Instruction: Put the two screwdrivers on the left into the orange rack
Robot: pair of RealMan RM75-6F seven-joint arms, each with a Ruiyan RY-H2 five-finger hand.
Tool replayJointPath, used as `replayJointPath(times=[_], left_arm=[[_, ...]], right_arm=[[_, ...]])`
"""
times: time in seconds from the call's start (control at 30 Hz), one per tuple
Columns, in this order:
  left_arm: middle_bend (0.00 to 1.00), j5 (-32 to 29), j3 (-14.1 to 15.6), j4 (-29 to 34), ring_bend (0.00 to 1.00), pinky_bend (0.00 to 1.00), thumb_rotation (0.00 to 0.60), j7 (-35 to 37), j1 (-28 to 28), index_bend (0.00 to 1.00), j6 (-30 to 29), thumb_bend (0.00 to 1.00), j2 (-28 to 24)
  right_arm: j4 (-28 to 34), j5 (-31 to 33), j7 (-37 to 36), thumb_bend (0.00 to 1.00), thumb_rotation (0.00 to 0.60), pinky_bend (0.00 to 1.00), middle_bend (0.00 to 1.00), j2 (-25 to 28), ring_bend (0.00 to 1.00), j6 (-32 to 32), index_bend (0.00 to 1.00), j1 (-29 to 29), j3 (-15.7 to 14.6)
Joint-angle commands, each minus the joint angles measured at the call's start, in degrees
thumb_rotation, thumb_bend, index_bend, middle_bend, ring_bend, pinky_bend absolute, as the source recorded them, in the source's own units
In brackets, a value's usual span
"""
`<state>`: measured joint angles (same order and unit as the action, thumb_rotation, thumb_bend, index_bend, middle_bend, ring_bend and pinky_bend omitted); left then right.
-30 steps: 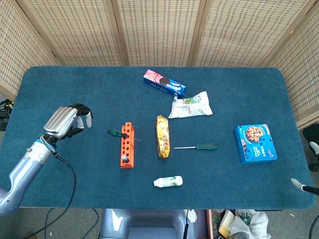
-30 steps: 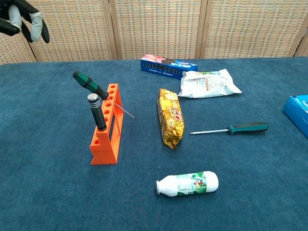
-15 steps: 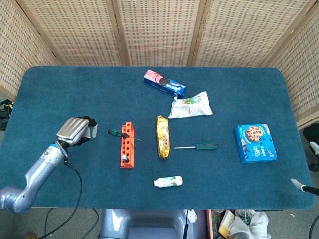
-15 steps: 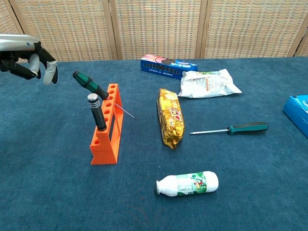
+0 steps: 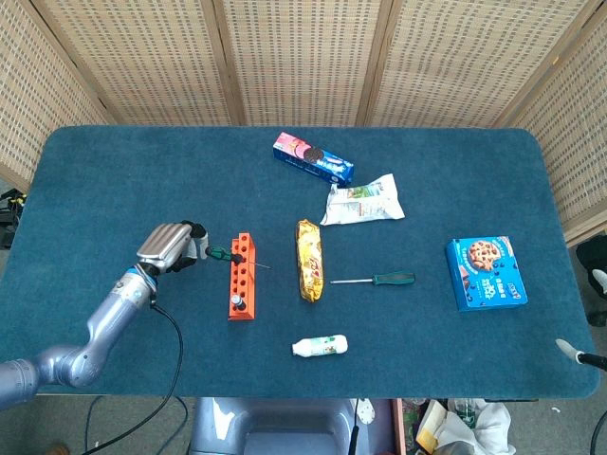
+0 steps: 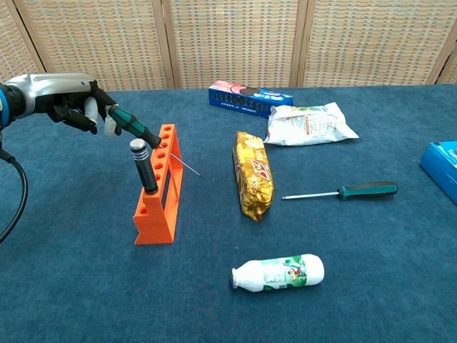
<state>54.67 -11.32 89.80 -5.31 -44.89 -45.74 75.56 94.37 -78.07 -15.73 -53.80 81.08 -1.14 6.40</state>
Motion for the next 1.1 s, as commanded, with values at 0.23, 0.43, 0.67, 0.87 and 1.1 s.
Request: replayJointPath(times=[0.23, 0.43, 0.67, 0.87, 1.1], left_arm=[[0.38, -1.38, -0.52, 1.28, 0.28, 0.33, 0.6, -0.13, -1.02, 0.69, 0.35, 1.0, 0.32], [0.36, -1.71, -0.87, 1.16, 0.28, 0.26, 0.6, 0.12, -1.49, 0.68, 0.1, 1.0, 1.14], [0.36, -2.1, -1.17, 1.79, 0.28, 0.24, 0.6, -0.43, -2.0, 0.68, -0.51, 1.0, 0.97], [0.36, -2.77, -1.34, 2.39, 0.28, 0.24, 0.6, -0.9, -2.55, 0.68, -0.67, 1.0, 1.08], [0.36, -3.93, -1.48, 2.3, 0.28, 0.24, 0.6, -1.69, -3.46, 0.68, -0.74, 1.0, 1.96]], right_arm=[[-0.01, -0.16, -0.07, 0.0, 0.6, 0.0, 0.0, 0.02, 0.0, -0.01, 0.0, 0.0, -0.09], [-0.03, -0.06, -0.14, 0.0, 0.6, 0.0, 0.0, 0.04, 0.0, -0.03, 0.0, 0.0, -0.06], [-0.1, -0.01, -0.21, 0.0, 0.6, 0.0, 0.0, 0.03, 0.0, -0.2, 0.0, -0.07, -0.07], [-0.09, 0.05, -0.35, 0.0, 0.6, 0.0, 0.0, 0.05, 0.0, -0.23, 0.0, -0.09, -0.03], [-0.15, 0.02, -0.45, 0.0, 0.6, 0.0, 0.0, 0.08, 0.0, -0.12, 0.0, -0.03, -0.03]])
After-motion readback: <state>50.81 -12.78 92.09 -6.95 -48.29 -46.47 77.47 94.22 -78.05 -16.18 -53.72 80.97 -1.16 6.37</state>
